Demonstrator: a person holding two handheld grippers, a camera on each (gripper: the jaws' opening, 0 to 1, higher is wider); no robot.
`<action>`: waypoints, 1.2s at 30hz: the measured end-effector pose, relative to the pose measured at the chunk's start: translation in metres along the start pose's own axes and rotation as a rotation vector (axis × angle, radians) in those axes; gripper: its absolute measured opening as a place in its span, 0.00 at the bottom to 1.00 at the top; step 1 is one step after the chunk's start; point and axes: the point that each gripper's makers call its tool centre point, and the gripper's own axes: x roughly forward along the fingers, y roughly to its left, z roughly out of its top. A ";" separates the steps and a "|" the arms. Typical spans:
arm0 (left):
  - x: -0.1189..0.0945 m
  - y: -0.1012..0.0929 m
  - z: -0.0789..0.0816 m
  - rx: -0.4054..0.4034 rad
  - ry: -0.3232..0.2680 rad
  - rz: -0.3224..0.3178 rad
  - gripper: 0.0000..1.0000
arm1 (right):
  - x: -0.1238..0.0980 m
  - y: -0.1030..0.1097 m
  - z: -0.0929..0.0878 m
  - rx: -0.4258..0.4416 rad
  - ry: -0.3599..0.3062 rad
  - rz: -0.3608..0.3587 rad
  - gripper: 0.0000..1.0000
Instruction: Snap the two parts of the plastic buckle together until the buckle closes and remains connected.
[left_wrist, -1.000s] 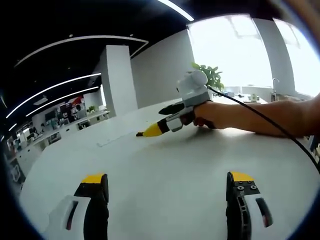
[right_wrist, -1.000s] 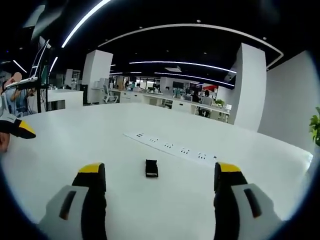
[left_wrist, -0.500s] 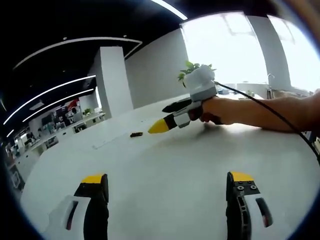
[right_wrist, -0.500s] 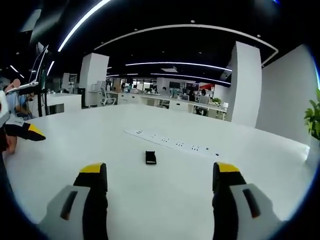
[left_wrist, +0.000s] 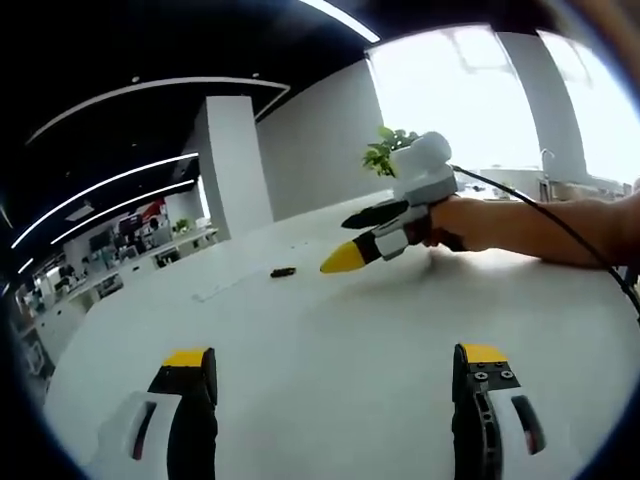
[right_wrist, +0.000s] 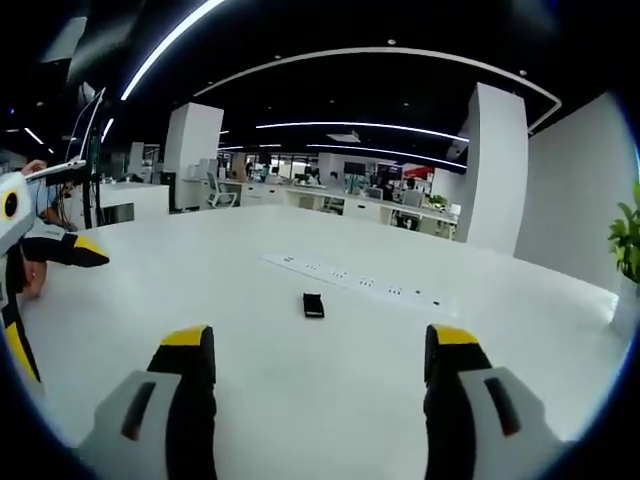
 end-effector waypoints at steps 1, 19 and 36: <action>0.000 0.001 0.001 0.003 -0.003 -0.001 1.00 | 0.000 0.000 0.000 0.001 0.001 0.001 0.86; -0.006 0.010 0.004 -0.043 -0.036 0.028 1.00 | -0.026 0.011 0.005 0.030 -0.027 0.029 0.85; -0.008 0.014 0.003 -0.070 -0.039 0.018 1.00 | -0.059 0.019 0.013 0.061 -0.056 0.041 0.83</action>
